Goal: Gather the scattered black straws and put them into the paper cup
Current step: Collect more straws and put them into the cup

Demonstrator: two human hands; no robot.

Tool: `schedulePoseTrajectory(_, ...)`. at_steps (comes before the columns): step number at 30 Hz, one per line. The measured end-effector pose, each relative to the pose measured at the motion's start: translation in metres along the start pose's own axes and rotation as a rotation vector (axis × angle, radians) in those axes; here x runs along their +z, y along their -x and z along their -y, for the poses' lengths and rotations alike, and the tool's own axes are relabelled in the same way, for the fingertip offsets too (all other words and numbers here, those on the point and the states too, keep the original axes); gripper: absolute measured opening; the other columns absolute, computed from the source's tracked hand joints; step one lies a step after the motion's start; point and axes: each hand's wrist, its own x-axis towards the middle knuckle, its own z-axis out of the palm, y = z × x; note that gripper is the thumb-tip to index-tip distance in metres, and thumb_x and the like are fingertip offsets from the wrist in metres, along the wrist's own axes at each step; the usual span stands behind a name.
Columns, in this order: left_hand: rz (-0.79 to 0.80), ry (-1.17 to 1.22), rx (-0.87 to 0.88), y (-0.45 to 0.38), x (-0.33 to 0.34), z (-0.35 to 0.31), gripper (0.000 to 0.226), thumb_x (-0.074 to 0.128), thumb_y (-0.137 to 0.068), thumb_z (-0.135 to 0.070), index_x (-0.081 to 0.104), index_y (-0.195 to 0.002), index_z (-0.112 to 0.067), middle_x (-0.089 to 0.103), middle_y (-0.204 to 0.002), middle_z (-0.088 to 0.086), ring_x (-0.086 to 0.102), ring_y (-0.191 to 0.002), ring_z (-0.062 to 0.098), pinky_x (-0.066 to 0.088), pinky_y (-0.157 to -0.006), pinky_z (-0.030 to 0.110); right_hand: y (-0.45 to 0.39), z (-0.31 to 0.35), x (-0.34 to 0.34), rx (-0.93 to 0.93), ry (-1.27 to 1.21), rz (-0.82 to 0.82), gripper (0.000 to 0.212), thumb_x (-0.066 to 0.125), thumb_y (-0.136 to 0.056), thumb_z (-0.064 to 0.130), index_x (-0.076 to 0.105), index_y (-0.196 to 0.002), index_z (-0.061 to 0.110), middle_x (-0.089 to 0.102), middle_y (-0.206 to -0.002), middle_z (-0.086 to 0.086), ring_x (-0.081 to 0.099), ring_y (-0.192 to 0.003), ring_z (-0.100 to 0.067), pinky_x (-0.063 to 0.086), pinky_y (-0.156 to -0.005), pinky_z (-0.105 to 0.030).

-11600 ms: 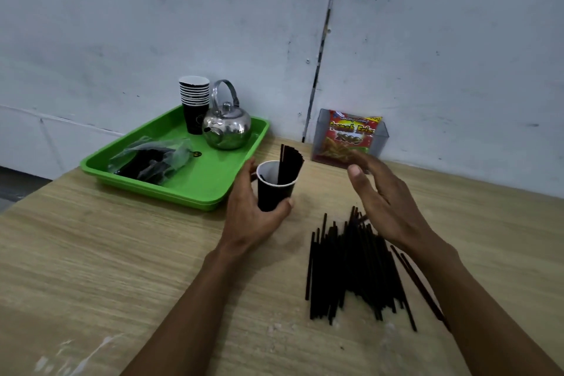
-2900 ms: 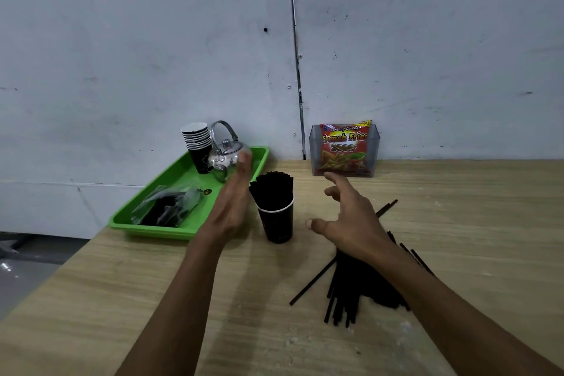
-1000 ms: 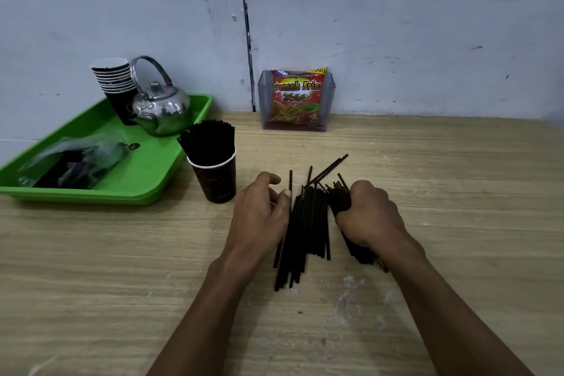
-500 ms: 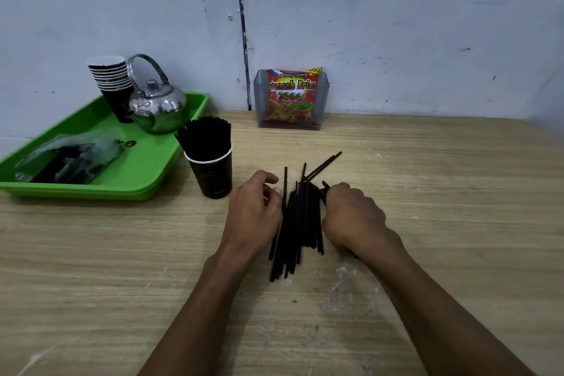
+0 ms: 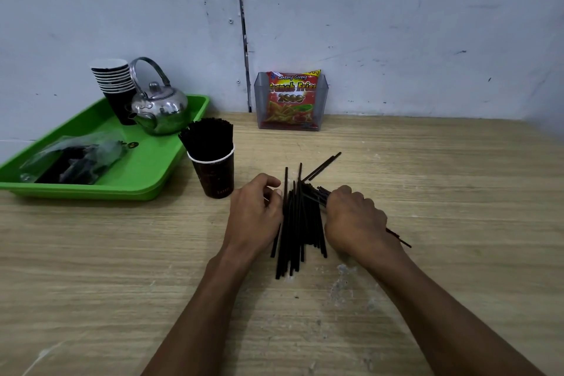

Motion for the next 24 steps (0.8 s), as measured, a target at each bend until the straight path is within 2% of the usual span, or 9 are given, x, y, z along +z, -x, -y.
schedulePoseTrajectory(6, 0.009, 0.013, -0.014, -0.001, 0.000, -0.001, 0.025, 0.045, -0.096, -0.002, 0.067, -0.101, -0.010, 0.068, -0.076, 0.006, 0.068, -0.068, 0.023, 0.059, -0.069, 0.044, 0.006, 0.000, 0.007, -0.029, 0.097, -0.050, 0.045, 0.060, -0.084, 0.003, 0.041, -0.125, 0.000, 0.049, -0.124, -0.019, 0.048, -0.116, -0.034, 0.042, -0.086, -0.039)
schedulePoseTrajectory(14, 0.012, 0.019, -0.018, 0.002, 0.000, -0.002, 0.022, 0.049, -0.095, -0.004, 0.068, -0.100, -0.013, 0.068, -0.077, 0.000, 0.068, -0.070, 0.020, 0.059, -0.071, 0.043, 0.005, -0.014, 0.003, -0.002, 0.054, -0.045, 0.040, 0.056, -0.086, 0.005, 0.043, -0.124, 0.001, 0.051, -0.124, -0.018, 0.049, -0.117, -0.034, 0.043, -0.088, -0.041)
schedulePoseTrajectory(17, 0.010, 0.031, -0.022, 0.002, -0.001, -0.003, 0.022, 0.049, -0.095, -0.003, 0.068, -0.101, -0.013, 0.066, -0.077, -0.003, 0.068, -0.070, 0.018, 0.060, -0.071, 0.040, 0.001, -0.025, -0.006, 0.020, -0.056, -0.101, 0.032, 0.054, -0.089, 0.008, 0.044, -0.119, 0.004, 0.057, -0.117, -0.015, 0.056, -0.109, -0.032, 0.040, -0.078, -0.037)
schedulePoseTrajectory(20, 0.008, 0.026, -0.020, 0.002, -0.002, -0.003, 0.023, 0.048, -0.095, -0.003, 0.068, -0.102, -0.012, 0.066, -0.078, -0.003, 0.068, -0.071, 0.017, 0.060, -0.071, 0.039, -0.008, -0.039, -0.015, -0.013, -0.234, -0.166, 0.025, 0.052, -0.092, 0.008, 0.042, -0.114, 0.005, 0.054, -0.099, -0.011, 0.057, -0.089, -0.030, 0.041, -0.068, -0.034)
schedulePoseTrajectory(24, 0.000, 0.031, -0.029, 0.001, -0.002, -0.003, 0.022, 0.049, -0.095, -0.003, 0.067, -0.102, -0.012, 0.067, -0.077, -0.001, 0.068, -0.070, 0.019, 0.059, -0.069, 0.039, -0.031, -0.059, -0.015, -0.143, -0.672, -0.209, 0.017, 0.048, -0.098, 0.016, 0.047, -0.114, 0.010, 0.059, -0.097, -0.009, 0.060, -0.085, -0.026, 0.050, -0.070, -0.039)
